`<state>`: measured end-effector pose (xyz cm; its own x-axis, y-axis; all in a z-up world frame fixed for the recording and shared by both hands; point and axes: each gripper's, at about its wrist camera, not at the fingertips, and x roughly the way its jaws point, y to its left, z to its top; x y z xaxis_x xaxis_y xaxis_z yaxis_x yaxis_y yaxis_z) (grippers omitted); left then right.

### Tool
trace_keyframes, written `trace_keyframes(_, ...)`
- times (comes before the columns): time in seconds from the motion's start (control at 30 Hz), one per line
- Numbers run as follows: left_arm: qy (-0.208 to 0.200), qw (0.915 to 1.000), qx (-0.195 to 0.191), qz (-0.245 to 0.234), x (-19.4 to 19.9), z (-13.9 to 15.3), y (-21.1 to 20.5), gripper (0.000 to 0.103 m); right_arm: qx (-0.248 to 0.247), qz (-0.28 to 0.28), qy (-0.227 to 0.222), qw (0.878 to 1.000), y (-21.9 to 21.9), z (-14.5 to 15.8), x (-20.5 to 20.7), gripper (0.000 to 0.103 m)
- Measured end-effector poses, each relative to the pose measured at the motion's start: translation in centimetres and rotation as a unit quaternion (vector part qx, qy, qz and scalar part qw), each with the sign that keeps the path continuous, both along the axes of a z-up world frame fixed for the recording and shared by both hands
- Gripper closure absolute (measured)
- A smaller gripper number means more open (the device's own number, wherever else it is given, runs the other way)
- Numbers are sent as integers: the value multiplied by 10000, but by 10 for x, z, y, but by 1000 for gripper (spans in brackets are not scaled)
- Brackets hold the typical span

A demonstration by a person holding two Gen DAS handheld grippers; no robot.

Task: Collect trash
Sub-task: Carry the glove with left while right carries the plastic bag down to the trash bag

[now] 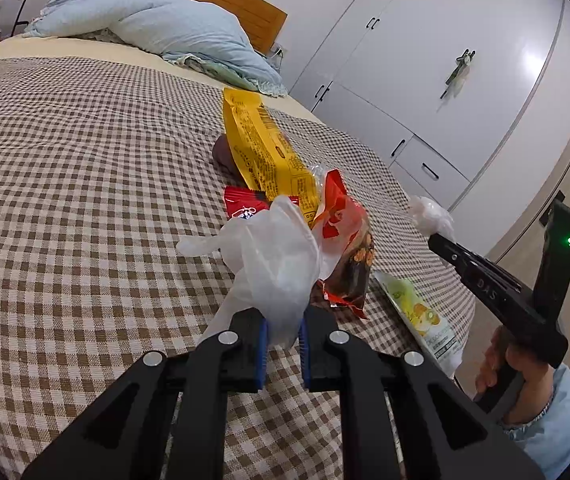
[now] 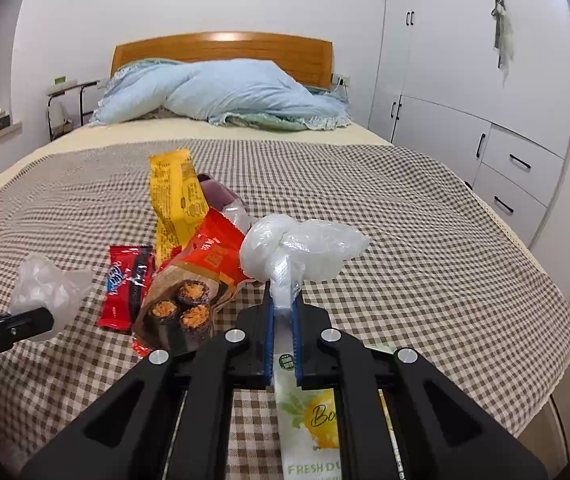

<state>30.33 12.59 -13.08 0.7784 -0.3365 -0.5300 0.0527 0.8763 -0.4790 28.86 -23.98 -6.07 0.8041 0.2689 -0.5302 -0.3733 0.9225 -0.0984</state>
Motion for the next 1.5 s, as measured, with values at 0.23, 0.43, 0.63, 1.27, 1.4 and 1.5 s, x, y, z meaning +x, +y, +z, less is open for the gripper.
trace_keyframes(0.23,-73,10000,49,-24,-6,7,-3,93,226,158,-161,9995,-9,5,-18,96)
trace_keyframes(0.43,-164,9998,77,-91,-19,15,-10,93,355,324,-281,9984,-14,8,-37,96)
trace_keyframes(0.63,-312,9993,169,-111,-35,25,-18,93,270,580,-509,9966,-9,10,-61,96)
trace_keyframes(1.27,-817,9945,624,-200,-113,46,-48,93,428,602,-398,9965,-34,-5,-106,96)
trace_keyframes(1.4,-864,9935,686,-292,-131,45,-57,93,451,627,-455,9960,-36,-5,-118,96)
trace_keyframes(1.5,-856,9929,717,-399,-149,41,-65,93,490,651,-468,9956,-38,-4,-125,96)
